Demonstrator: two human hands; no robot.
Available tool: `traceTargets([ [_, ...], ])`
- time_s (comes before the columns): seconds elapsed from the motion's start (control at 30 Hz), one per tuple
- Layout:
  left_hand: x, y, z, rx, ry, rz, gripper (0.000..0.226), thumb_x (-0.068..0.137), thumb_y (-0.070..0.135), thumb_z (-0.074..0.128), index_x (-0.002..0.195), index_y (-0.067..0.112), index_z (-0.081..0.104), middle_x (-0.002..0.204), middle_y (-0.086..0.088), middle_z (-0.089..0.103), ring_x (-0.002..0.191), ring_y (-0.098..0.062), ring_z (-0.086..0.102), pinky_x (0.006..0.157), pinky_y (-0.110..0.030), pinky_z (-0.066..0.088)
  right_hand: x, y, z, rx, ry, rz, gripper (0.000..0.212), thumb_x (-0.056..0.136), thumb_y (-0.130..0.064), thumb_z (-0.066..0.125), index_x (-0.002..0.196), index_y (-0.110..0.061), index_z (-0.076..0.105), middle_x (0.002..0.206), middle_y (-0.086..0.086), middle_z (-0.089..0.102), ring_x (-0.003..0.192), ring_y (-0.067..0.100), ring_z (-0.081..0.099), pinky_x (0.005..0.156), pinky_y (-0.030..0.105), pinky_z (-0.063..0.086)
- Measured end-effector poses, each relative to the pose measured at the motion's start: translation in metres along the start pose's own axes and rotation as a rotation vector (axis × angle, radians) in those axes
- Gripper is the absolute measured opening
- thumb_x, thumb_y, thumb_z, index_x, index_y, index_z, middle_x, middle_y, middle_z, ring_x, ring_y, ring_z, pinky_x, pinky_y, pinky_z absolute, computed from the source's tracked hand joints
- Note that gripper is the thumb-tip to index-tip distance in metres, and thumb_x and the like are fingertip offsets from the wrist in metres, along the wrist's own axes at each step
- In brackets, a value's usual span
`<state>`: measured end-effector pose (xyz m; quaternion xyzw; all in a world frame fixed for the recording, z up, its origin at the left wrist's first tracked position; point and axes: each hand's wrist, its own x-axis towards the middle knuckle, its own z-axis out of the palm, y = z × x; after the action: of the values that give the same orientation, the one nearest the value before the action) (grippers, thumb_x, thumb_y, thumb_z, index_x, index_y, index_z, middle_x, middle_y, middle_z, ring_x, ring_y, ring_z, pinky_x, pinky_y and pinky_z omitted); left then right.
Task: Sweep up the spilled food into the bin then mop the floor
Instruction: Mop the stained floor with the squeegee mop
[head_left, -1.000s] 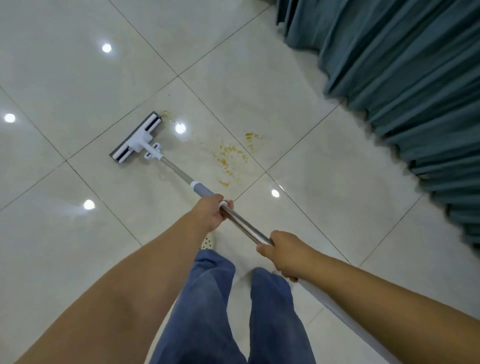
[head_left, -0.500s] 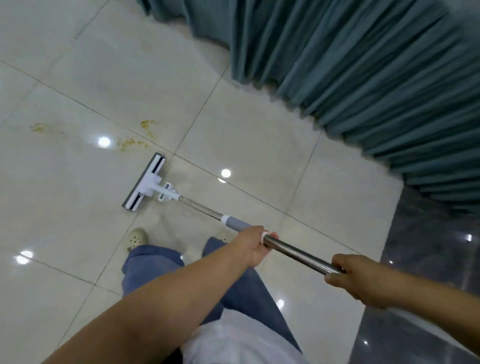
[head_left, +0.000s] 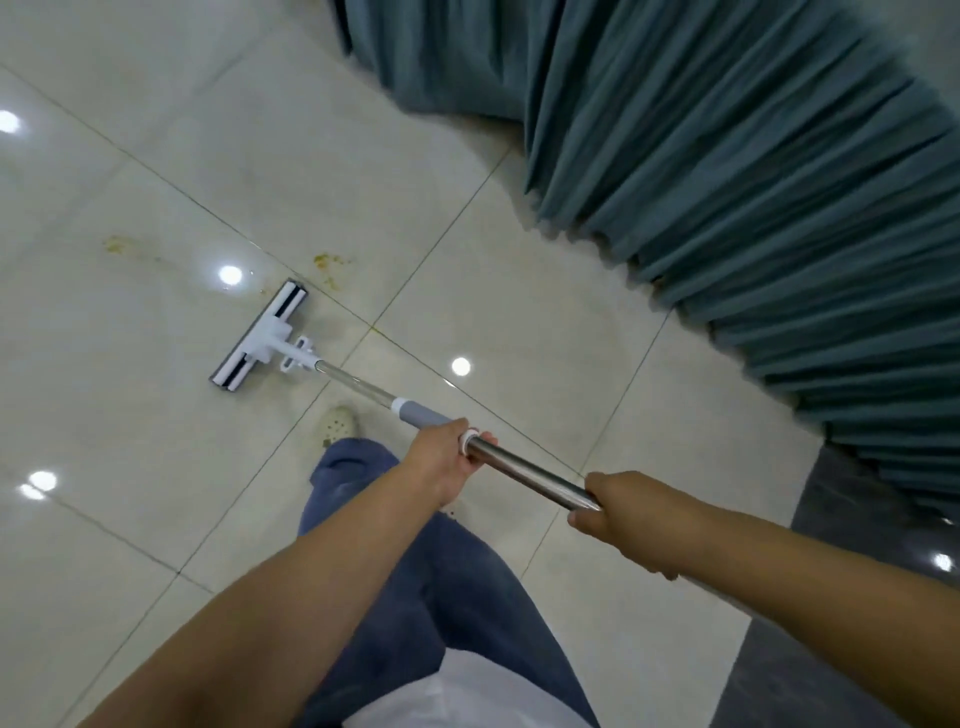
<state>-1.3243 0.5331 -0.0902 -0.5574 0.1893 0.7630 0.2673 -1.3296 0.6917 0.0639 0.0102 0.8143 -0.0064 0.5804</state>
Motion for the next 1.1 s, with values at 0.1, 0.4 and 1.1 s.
traceTargets([
  [0.1, 0.006, 0.075, -0.015, -0.022, 0.049, 0.081, 0.010, 0.095, 0.002, 0.048, 0.086, 0.005, 0.045, 0.080, -0.014, 0.047, 0.062, -0.021, 0.051, 0.048, -0.033, 0.057, 0.028, -0.069, -0.028, 0.028, -0.003, -0.061, 0.025, 0.098, -0.040, 0.044, 0.098, -0.015, 0.043, 0.071, 0.002, 0.044, 0.048, 0.015, 0.044, 0.036, 0.024, 0.038],
  [0.4, 0.016, 0.308, -0.083, -0.188, 0.156, 0.346, 0.016, 0.095, 0.001, 0.048, 0.082, 0.006, 0.039, 0.075, -0.009, 0.041, 0.057, -0.017, 0.045, 0.046, -0.024, 0.051, 0.116, -0.303, -0.101, 0.089, -0.039, -0.156, 0.024, 0.098, -0.032, 0.044, 0.093, -0.008, 0.046, 0.069, 0.009, 0.048, 0.053, 0.022, 0.048, 0.047, 0.030, 0.044],
  [1.1, 0.070, 0.274, 0.016, -0.005, 0.222, 0.262, 0.020, 0.098, 0.006, 0.041, 0.115, 0.004, 0.030, 0.083, -0.009, 0.037, 0.063, -0.016, 0.043, 0.061, -0.026, 0.046, 0.162, -0.195, -0.159, 0.061, -0.038, -0.256, 0.022, 0.100, -0.036, 0.041, 0.105, -0.015, 0.044, 0.078, -0.002, 0.045, 0.069, 0.012, 0.049, 0.061, 0.025, 0.046],
])
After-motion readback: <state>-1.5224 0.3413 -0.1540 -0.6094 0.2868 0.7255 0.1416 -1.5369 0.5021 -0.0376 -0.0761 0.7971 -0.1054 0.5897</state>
